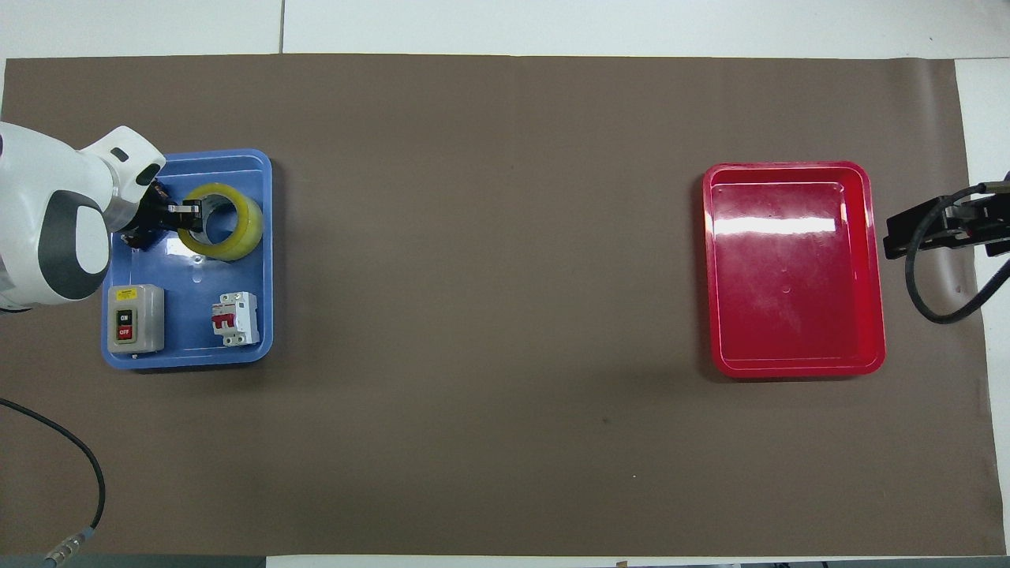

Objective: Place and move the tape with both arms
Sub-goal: 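Reach the left gripper down to the yellow tape roll and grasp it, then lift the tape roll with the left gripper and carry it toward the table center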

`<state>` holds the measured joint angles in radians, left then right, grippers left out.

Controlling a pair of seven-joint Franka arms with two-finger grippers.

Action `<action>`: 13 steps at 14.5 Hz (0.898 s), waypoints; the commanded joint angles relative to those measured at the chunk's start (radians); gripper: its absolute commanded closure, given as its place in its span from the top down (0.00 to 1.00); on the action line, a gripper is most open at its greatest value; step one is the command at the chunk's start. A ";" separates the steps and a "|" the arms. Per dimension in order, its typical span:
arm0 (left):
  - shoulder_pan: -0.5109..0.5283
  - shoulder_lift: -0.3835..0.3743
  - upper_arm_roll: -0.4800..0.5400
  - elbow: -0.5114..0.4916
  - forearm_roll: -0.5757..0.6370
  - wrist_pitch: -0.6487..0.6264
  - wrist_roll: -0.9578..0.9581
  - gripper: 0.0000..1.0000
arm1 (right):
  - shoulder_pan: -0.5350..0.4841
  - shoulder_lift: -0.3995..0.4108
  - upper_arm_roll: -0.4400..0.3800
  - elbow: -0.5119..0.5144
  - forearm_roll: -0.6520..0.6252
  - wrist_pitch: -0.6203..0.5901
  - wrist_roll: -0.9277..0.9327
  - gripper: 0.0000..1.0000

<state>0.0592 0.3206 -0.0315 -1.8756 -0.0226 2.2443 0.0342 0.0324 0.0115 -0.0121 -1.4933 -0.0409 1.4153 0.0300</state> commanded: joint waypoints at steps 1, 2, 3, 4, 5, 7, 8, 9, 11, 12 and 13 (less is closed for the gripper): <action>-0.021 -0.058 0.002 0.062 -0.014 -0.133 -0.063 0.00 | -0.012 -0.002 0.004 -0.004 -0.002 0.010 -0.001 1.00; -0.038 -0.067 0.002 0.088 -0.014 -0.171 -0.100 0.00 | -0.012 -0.002 0.004 -0.004 -0.002 0.010 -0.001 1.00; -0.062 -0.075 0.002 0.102 -0.014 -0.196 -0.134 0.00 | -0.012 -0.002 0.004 -0.004 -0.002 0.010 -0.001 1.00; -0.091 -0.087 0.002 0.104 0.001 -0.202 -0.181 0.00 | -0.012 -0.002 0.004 -0.004 -0.002 0.010 -0.001 1.00; -0.128 -0.089 0.001 0.102 0.022 -0.196 -0.244 0.00 | -0.012 -0.002 0.004 -0.004 -0.002 0.010 -0.001 1.00; -0.206 -0.089 -0.001 0.098 0.035 -0.178 -0.385 0.00 | -0.012 -0.002 0.003 -0.004 -0.002 0.010 -0.001 1.00; -0.249 -0.089 -0.001 0.096 0.035 -0.170 -0.431 0.00 | -0.012 -0.002 0.003 -0.004 -0.002 0.010 -0.001 1.00; -0.293 -0.087 0.001 0.093 0.036 -0.161 -0.480 0.00 | -0.012 -0.002 0.003 -0.004 -0.002 0.010 -0.001 1.00; -0.350 -0.078 -0.001 0.092 0.059 -0.117 -0.580 0.00 | -0.012 -0.004 0.003 -0.005 -0.002 0.010 -0.001 1.00; -0.399 -0.075 -0.001 0.087 0.062 -0.109 -0.637 0.00 | -0.012 -0.004 0.003 -0.005 -0.002 0.010 -0.001 1.00; -0.427 -0.074 -0.001 0.085 0.063 -0.109 -0.663 0.00 | -0.014 -0.002 0.003 -0.004 -0.002 0.010 -0.001 1.00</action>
<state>-0.3088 0.2477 -0.0469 -1.7818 0.0090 2.1091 -0.5519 0.0319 0.0115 -0.0138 -1.4933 -0.0409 1.4153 0.0300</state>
